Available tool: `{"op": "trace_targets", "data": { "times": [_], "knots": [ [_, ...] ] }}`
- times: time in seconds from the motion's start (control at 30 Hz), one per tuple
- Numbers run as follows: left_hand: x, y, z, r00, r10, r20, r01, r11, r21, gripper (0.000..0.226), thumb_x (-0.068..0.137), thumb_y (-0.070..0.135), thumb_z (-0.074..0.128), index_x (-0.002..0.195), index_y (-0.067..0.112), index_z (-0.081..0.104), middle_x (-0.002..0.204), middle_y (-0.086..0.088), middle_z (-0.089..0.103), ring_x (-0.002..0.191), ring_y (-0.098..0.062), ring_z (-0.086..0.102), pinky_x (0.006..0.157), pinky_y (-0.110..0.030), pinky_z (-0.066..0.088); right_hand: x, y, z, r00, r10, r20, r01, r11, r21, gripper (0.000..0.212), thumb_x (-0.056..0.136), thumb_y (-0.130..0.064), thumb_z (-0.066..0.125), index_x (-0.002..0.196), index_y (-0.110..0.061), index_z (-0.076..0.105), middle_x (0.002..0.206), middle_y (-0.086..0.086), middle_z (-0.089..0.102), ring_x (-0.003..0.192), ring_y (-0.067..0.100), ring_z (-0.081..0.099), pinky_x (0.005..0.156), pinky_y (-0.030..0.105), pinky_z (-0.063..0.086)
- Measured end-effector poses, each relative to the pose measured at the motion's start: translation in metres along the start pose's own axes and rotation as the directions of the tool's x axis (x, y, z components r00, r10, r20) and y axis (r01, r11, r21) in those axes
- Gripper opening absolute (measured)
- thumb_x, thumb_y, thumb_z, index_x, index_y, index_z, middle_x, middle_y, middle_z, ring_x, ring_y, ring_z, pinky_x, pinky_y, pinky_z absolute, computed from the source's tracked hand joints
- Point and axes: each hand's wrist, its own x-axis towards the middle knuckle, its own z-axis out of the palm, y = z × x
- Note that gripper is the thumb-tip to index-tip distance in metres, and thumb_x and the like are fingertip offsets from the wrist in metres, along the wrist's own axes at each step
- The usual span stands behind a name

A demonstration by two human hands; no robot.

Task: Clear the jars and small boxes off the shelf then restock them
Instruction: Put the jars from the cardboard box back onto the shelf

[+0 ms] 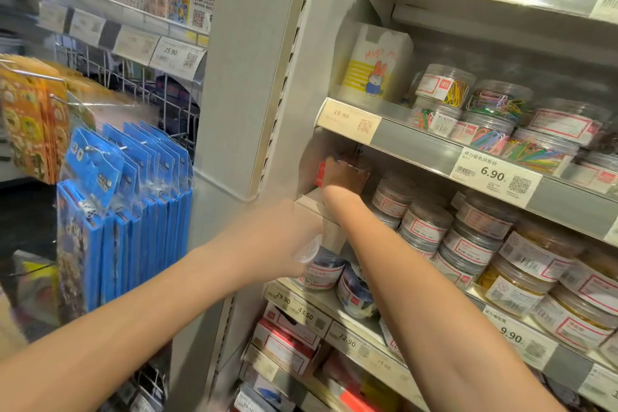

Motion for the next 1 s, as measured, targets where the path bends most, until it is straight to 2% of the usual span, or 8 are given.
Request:
{"op": "trace_targets", "data": {
  "times": [0.07,0.23,0.33,0.47,0.53,0.67,0.83,1.0],
  "knots": [
    [0.0,-0.001,0.002,1.0,0.006,-0.006,-0.006,1.0,0.003,0.051,0.084,0.045,0.059,0.131,0.042,0.038,0.11,-0.001,0.042,0.096,-0.03,0.057,0.08,-0.034,0.049,0.001,0.001,0.002,1.0,-0.026,0.001,0.026,0.999,0.032,0.029,0.097,-0.013,0.04,0.12,-0.009,0.058,0.121,0.017,0.06,0.116,0.036,0.053,0.099,0.046,0.039],
    [0.001,0.0,0.0,1.0,0.003,-0.004,-0.003,1.0,0.019,0.053,0.084,0.045,0.06,0.132,0.042,0.038,0.111,-0.001,0.041,0.096,-0.03,0.057,0.079,-0.033,0.048,-0.003,-0.004,0.005,0.997,0.08,-0.007,-0.079,0.994,0.077,0.039,0.101,-0.013,0.028,0.123,-0.005,0.06,0.126,0.017,0.059,0.124,0.036,0.048,0.11,0.048,0.027],
    [0.0,0.0,-0.007,1.0,-0.005,-0.006,0.005,1.0,0.012,0.054,0.083,0.044,0.061,0.132,0.043,0.039,0.105,0.001,0.038,0.091,-0.028,0.057,0.079,-0.035,0.05,-0.006,-0.004,0.004,0.993,0.11,0.049,-0.114,0.989,0.094,0.045,0.101,-0.027,0.025,0.128,-0.007,0.056,0.133,0.017,0.054,0.127,0.032,0.044,0.11,0.044,0.027],
    [-0.006,0.007,-0.023,0.999,-0.033,0.036,0.032,0.999,0.019,0.056,0.082,0.044,0.062,0.133,0.043,0.04,0.111,-0.001,0.043,0.094,-0.028,0.057,0.08,-0.032,0.048,-0.04,0.0,-0.033,0.972,-0.108,0.207,0.099,0.994,0.055,0.041,0.101,-0.017,0.029,0.138,-0.003,0.04,0.129,0.021,0.053,0.118,0.035,0.051,0.091,0.037,0.04],
    [-0.012,0.016,-0.036,0.997,-0.052,0.063,0.052,0.999,0.008,0.056,0.082,0.044,0.063,0.133,0.041,0.04,0.11,-0.001,0.043,0.092,-0.027,0.055,0.082,-0.034,0.049,-0.063,0.001,-0.065,0.969,-0.173,0.174,0.165,0.984,0.062,0.042,0.098,-0.013,0.037,0.14,-0.007,0.035,0.126,0.019,0.056,0.114,0.037,0.054,0.082,0.037,0.043],
    [-0.032,0.042,-0.065,0.994,-0.079,0.069,0.079,0.997,0.005,0.053,0.08,0.043,0.066,0.128,0.04,0.045,0.101,0.002,0.042,0.082,-0.021,0.05,0.082,-0.036,0.051,-0.119,0.002,-0.12,0.956,-0.257,0.144,0.269,0.96,-0.076,0.041,0.094,-0.02,0.048,0.131,-0.008,0.037,0.124,0.022,0.055,0.119,0.041,0.043,0.092,0.045,0.039],
    [-0.053,0.087,-0.089,0.996,-0.049,0.079,0.047,0.999,0.022,0.046,0.075,0.042,0.067,0.118,0.041,0.051,0.096,0.003,0.044,0.087,-0.022,0.057,0.078,-0.033,0.05,-0.194,0.037,-0.184,0.949,-0.291,0.122,0.299,0.953,-0.056,0.043,0.094,-0.025,0.048,0.133,-0.008,0.039,0.123,0.019,0.055,0.117,0.038,0.042,0.092,0.044,0.038],
    [-0.059,0.137,-0.083,0.993,0.064,0.1,-0.057,0.996,-0.068,0.045,0.074,0.043,0.065,0.117,0.04,0.053,0.096,0.001,0.059,0.103,-0.021,0.055,0.078,-0.033,0.047,-0.255,0.1,-0.227,0.973,-0.194,0.127,0.202,0.978,-0.053,0.04,0.096,-0.023,0.045,0.133,-0.01,0.04,0.124,0.016,0.055,0.117,0.036,0.041,0.094,0.043,0.036]
  ]
}}
